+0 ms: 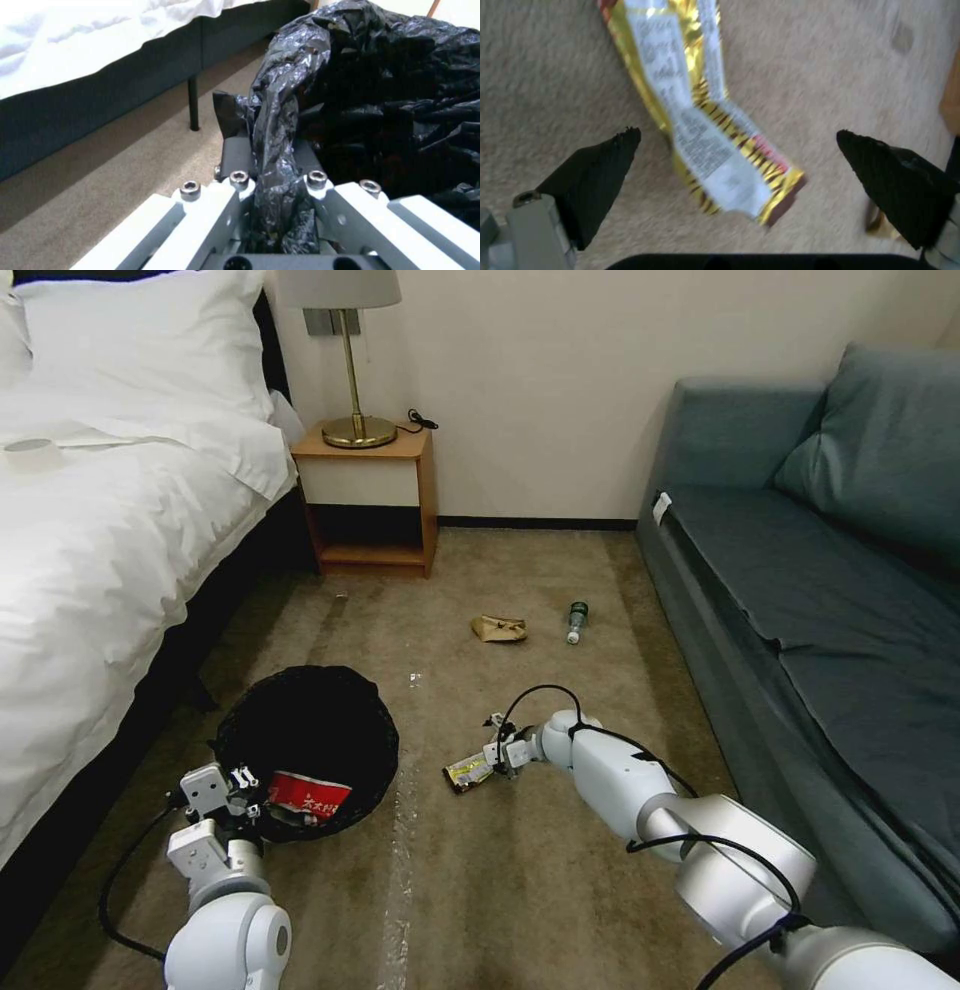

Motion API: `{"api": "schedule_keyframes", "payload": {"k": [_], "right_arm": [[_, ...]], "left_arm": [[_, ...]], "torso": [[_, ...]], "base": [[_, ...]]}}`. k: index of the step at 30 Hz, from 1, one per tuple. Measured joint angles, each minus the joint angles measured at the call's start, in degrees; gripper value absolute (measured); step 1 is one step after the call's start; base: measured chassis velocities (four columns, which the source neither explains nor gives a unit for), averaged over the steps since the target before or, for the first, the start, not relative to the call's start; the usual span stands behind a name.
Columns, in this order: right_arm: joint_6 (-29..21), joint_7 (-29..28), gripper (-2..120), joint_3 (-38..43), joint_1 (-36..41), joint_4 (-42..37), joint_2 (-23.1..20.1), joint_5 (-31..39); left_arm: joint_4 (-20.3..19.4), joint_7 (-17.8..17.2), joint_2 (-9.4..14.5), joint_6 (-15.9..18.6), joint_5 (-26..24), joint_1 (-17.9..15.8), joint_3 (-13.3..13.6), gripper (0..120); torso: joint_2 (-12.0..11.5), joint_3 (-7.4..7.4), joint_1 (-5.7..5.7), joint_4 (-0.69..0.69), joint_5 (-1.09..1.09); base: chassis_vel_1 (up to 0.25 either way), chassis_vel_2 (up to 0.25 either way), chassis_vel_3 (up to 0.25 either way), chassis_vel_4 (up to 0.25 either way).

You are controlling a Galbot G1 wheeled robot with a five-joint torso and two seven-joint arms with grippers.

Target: Pick up the trash bin, then pick up the garbage on the floor and place it into the trash bin.

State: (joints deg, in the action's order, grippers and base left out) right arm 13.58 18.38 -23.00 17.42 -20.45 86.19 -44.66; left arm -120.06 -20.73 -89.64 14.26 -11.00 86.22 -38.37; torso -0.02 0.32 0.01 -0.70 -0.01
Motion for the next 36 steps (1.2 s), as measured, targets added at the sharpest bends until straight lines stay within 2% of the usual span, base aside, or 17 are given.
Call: {"api": "schedule_keyframes", "payload": {"k": [13, 36], "right_arm": [[-2.54, -4.02, 100, 2.28, 1.87, 0.67, 2.43, 1.15], [-4.59, -8.42, 100, 2.26, 4.94, 1.26, 2.75, 1.03]], "left_arm": [[0.66, -0.04, -0.38, -0.15, 0.69, -0.26, 0.42, 4], [-0.41, -0.07, -0.4, -0.38, 0.53, 0.38, 0.1, 4]], "torso": [[0.0, 0.0, 0.0, 0.01, 0.0], [0.01, -0.03, -0.01, -0.02, -0.02]], "base": [[0.0, 0.0, 0.0, 0.0], [0.0, 0.0, 0.0, 0.0]]}}
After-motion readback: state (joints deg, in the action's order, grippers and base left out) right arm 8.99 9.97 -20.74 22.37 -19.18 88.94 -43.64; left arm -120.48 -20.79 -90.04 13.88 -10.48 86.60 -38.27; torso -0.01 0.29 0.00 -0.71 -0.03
